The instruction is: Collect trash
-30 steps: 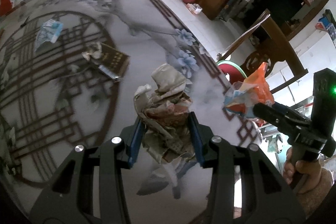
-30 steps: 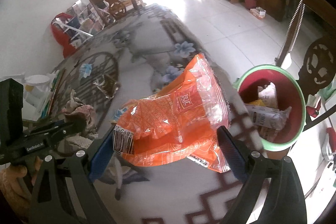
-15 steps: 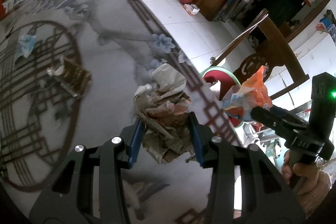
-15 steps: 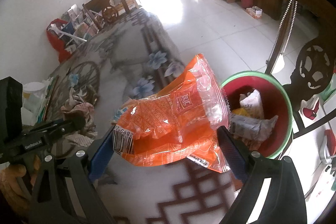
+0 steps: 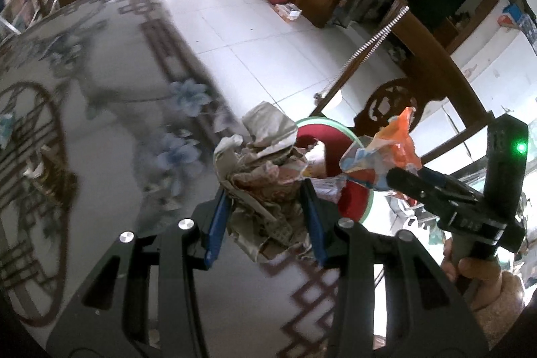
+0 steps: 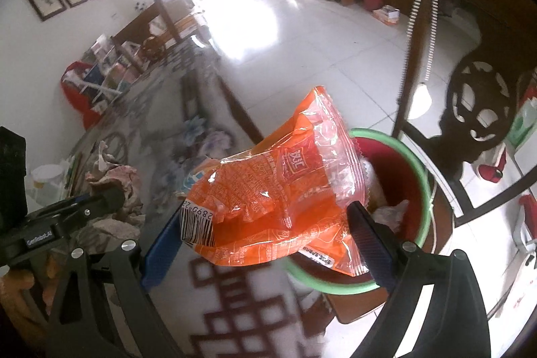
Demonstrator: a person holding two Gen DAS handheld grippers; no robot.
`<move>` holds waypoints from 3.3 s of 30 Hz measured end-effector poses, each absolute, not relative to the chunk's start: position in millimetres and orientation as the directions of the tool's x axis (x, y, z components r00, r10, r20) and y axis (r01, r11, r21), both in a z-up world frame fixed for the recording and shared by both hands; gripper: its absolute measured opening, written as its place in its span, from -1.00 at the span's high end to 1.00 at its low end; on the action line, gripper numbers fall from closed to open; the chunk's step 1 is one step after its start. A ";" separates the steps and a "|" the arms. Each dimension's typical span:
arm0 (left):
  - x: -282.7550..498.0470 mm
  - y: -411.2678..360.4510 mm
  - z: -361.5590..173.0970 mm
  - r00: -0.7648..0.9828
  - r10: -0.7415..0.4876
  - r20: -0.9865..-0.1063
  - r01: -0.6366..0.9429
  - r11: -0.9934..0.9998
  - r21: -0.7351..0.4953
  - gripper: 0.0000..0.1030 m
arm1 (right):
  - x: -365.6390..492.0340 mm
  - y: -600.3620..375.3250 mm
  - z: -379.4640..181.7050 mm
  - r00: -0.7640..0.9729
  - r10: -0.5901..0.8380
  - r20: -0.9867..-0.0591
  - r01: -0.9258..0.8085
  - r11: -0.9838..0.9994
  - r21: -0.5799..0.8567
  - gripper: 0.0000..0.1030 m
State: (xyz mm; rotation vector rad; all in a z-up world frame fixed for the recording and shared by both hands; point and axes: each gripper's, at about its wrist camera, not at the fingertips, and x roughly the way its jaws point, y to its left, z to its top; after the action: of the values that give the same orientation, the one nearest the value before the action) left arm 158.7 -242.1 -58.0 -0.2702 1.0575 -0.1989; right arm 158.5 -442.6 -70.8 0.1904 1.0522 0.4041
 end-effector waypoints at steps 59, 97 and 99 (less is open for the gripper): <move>18.1 96.1 -101.7 0.469 0.003 -0.883 -0.528 0.803 -0.278 -0.50 | 158.5 -55.5 -132.2 0.175 0.377 -0.910 -0.750 0.649 0.125 -0.85; 163.4 167.3 -152.5 0.448 0.084 -0.890 -0.511 0.841 -0.177 0.71 | 173.5 -3.5 -166.7 0.131 0.337 -0.932 -0.785 0.610 0.110 -0.60; 163.3 165.0 -151.8 0.450 0.085 -0.889 -0.503 0.847 -0.173 0.59 | 172.0 -3.0 -167.1 0.136 0.333 -0.933 -0.787 0.608 0.103 -0.58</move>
State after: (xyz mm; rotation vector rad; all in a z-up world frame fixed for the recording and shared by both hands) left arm 163.3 165.0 -151.8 -0.4498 1.0485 0.3788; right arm 172.0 -3.0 -167.1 -0.4717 1.1726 0.8559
